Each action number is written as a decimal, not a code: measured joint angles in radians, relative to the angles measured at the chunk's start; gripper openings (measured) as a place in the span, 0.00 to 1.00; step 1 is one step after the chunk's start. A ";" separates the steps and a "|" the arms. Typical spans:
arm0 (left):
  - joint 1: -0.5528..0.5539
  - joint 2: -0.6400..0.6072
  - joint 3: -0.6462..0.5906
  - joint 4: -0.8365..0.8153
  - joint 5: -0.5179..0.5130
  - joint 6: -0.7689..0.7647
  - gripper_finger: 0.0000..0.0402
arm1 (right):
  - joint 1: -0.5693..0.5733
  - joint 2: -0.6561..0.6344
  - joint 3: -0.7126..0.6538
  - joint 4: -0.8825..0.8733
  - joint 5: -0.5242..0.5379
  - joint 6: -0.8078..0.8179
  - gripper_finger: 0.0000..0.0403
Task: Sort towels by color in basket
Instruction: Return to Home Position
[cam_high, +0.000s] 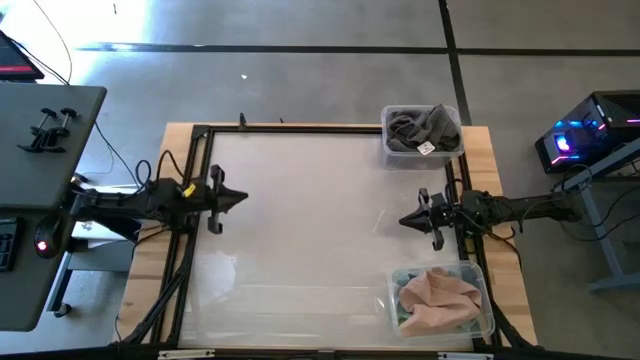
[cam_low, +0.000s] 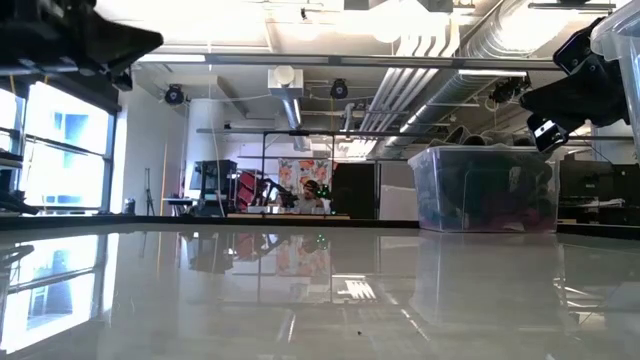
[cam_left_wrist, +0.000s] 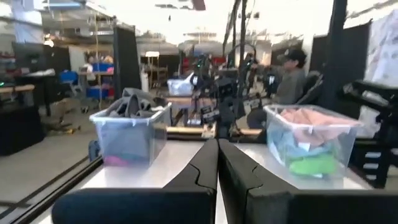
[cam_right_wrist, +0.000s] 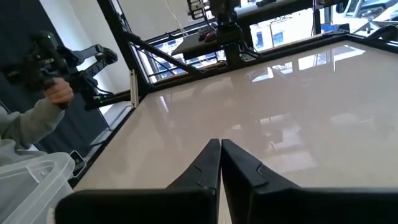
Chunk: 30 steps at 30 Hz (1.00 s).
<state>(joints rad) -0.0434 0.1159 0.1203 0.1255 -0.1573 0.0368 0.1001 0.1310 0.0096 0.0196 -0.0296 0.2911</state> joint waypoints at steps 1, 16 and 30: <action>0.004 -0.014 -0.023 0.024 0.015 -0.003 0.00 | 0.000 0.000 0.000 0.000 0.000 -0.004 0.02; 0.031 -0.058 -0.109 0.021 0.195 0.035 0.00 | 0.000 0.000 0.000 0.000 0.000 -0.003 0.02; 0.029 -0.030 -0.109 -0.114 0.189 0.020 0.00 | 0.000 0.000 0.000 0.000 0.000 -0.003 0.02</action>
<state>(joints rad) -0.0143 0.0858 0.0113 0.0118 0.0322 0.0570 0.1001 0.1310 0.0093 0.0196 -0.0296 0.2878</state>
